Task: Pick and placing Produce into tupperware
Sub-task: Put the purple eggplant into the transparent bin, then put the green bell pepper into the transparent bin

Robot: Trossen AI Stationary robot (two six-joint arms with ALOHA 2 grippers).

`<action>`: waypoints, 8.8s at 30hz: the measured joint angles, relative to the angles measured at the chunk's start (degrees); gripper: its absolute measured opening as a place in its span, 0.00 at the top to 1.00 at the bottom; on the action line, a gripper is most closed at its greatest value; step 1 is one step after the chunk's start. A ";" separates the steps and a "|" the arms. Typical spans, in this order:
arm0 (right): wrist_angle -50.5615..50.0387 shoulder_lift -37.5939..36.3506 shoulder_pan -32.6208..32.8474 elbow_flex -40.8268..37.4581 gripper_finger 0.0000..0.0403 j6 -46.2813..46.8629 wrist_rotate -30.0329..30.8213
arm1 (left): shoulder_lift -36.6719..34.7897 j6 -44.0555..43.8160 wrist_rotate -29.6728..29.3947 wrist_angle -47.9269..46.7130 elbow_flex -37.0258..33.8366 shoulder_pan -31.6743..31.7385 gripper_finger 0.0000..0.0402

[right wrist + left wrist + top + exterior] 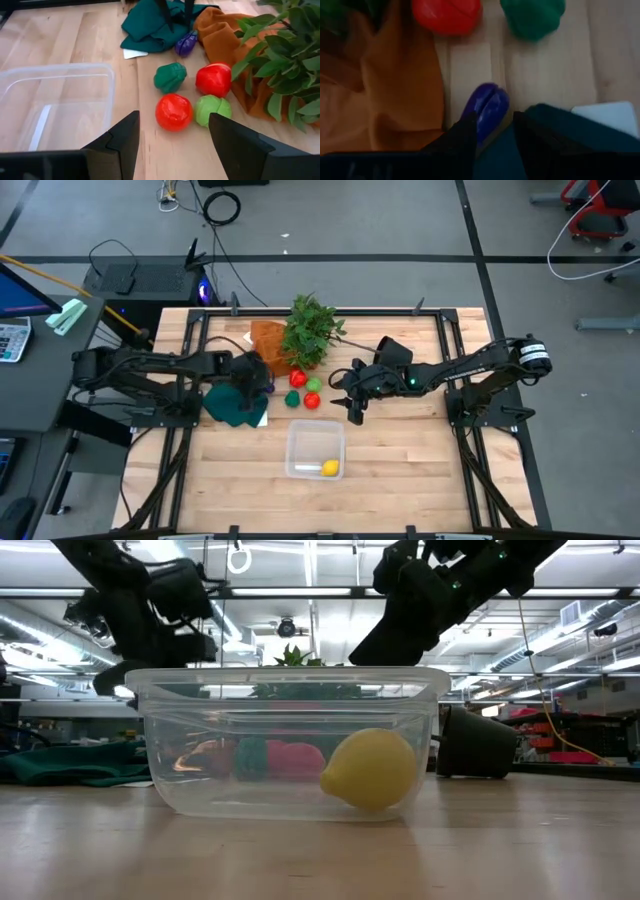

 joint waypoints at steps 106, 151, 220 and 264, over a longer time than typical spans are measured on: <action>-1.31 -0.07 0.00 0.02 0.52 1.84 -1.63 | 23.25 8.14 5.96 -22.99 25.48 4.77 0.62; 9.22 -25.59 17.32 -17.64 0.58 4.29 12.67 | 18.12 -6.92 4.17 -16.91 39.23 -17.80 0.61; 22.58 -21.92 29.44 -24.63 0.58 6.47 27.59 | 37.19 -36.93 -1.18 0.23 39.12 -29.99 0.61; 22.64 -21.92 29.44 -24.65 0.58 6.60 27.31 | 40.35 -39.29 -1.17 3.42 39.19 -29.86 0.52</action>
